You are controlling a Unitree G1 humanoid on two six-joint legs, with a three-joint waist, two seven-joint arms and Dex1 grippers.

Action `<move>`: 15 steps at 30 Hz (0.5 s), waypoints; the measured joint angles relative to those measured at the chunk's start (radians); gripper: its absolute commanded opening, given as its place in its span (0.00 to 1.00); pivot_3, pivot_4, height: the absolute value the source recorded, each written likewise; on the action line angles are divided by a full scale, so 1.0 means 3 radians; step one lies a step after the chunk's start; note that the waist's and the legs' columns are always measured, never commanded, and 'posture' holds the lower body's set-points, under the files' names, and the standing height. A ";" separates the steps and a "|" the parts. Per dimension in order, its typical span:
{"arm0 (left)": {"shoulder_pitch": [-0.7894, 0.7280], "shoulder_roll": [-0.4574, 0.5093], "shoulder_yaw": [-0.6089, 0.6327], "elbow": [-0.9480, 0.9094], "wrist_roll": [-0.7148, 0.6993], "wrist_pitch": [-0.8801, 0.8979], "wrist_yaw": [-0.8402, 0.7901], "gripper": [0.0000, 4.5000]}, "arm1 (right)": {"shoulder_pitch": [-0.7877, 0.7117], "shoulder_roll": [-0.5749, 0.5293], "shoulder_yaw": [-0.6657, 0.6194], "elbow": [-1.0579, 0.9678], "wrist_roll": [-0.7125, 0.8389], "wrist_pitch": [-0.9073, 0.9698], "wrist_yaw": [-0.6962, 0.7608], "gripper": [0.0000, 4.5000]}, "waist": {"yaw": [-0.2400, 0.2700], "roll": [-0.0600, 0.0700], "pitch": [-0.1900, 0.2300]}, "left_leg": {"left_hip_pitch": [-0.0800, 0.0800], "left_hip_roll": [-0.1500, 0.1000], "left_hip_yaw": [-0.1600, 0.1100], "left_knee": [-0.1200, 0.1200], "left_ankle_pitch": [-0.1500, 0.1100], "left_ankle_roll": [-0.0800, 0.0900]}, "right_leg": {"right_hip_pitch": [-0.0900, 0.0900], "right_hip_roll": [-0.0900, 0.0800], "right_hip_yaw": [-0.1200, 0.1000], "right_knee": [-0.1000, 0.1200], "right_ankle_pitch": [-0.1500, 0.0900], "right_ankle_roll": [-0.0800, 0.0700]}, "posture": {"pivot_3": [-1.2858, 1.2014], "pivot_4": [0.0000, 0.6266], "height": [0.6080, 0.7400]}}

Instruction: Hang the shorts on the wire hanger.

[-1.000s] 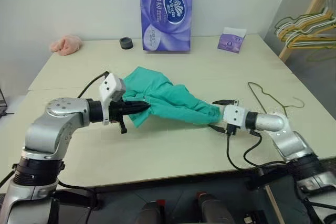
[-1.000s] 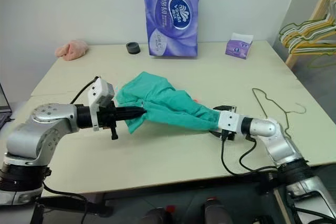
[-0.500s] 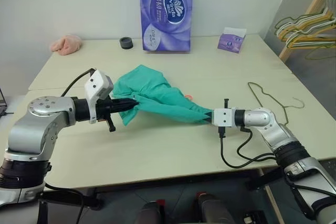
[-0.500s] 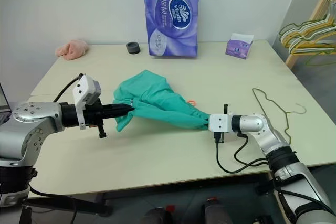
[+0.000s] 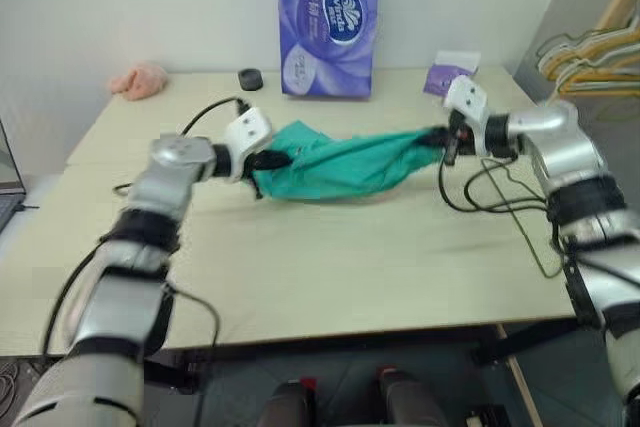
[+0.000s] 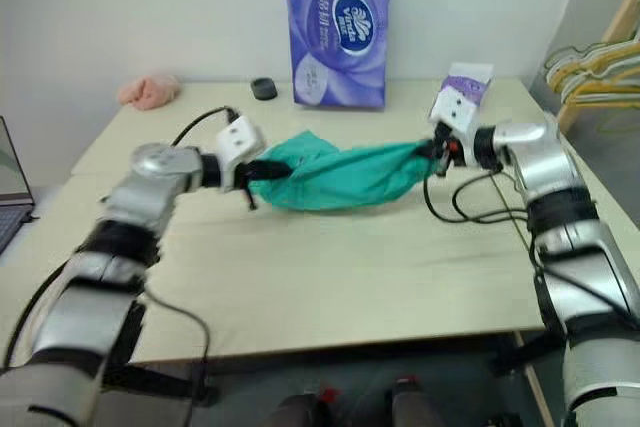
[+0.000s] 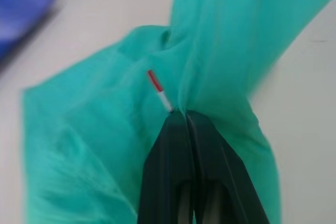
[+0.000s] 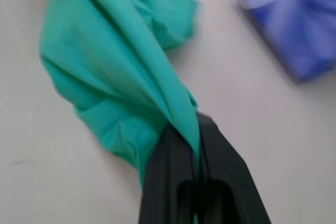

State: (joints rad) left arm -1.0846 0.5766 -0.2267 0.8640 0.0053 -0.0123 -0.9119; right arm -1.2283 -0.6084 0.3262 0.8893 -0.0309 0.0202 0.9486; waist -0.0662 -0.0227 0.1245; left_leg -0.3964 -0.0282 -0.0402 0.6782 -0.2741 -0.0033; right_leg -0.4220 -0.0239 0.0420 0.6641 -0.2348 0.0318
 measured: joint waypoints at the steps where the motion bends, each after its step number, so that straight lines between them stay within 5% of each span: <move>1: -0.0307 -0.0054 -0.0023 0.0388 0.0155 -0.0209 0.0332 0.00 | -0.0248 0.0074 0.0135 0.0348 -0.0278 -0.0281 -0.0413 0.00 | -0.0033 -0.0001 0.0000 | -0.0024 0.0001 0.0004 0.0004 0.0005 -0.0012 | -0.0027 -0.0003 0.0002 0.0005 0.0000 0.0001 | 0.47 0.11 1.00; 5: -0.1240 -0.0048 -0.0083 0.1118 0.0632 -0.0687 0.1434 0.00 | -0.0942 0.0273 0.0503 0.0990 -0.1093 -0.1034 -0.1796 0.00 | -0.0165 -0.0003 -0.0001 | -0.0139 -0.0010 0.0041 0.0003 0.0018 -0.0034 | -0.0179 -0.0028 0.0021 0.0057 0.0001 0.0003 | 0.47 0.10 1.00; 8: -0.1689 0.0258 -0.0319 0.1220 0.1122 -0.1121 0.2065 0.00 | -0.1339 0.0245 0.0565 0.1066 -0.1461 -0.1543 -0.2643 0.00 | -0.0276 -0.0002 -0.0001 | -0.0150 -0.0012 0.0063 -0.0013 0.0021 -0.0038 | -0.0212 -0.0036 0.0023 0.0055 0.0001 0.0003 | 0.47 0.11 1.00; 12: -0.2069 0.0877 -0.0766 0.1029 0.1935 -0.1812 0.2647 0.00 | -0.1551 0.0025 0.0569 0.0924 -0.1794 -0.2207 -0.3360 0.00 | -0.0337 -0.0001 -0.0002 | -0.0114 -0.0010 0.0077 -0.0061 0.0023 -0.0041 | -0.0196 -0.0041 0.0023 0.0051 -0.0001 0.0003 | 0.48 0.12 1.00; 15: -0.1799 0.1142 -0.0873 0.0898 0.2104 -0.2087 0.2457 0.00 | -0.1116 0.0052 0.0536 0.0751 -0.1744 -0.2533 -0.3179 0.00 | -0.0331 0.0000 -0.0001 | -0.0033 -0.0010 0.0083 -0.0057 0.0007 -0.0001 | -0.0106 -0.0037 0.0008 0.0039 -0.0002 0.0005 | 0.48 0.14 1.00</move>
State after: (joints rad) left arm -1.6244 0.9191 -0.4885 1.1334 0.6366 -0.6384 -0.1748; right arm -1.5629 -0.5928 0.4868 1.1147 -0.5541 -0.7398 -0.0052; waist -0.1655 -0.0228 0.1242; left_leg -0.4065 -0.0310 -0.0153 0.6612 -0.2721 -0.0036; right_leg -0.4537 -0.0350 0.0444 0.6759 -0.2355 0.0334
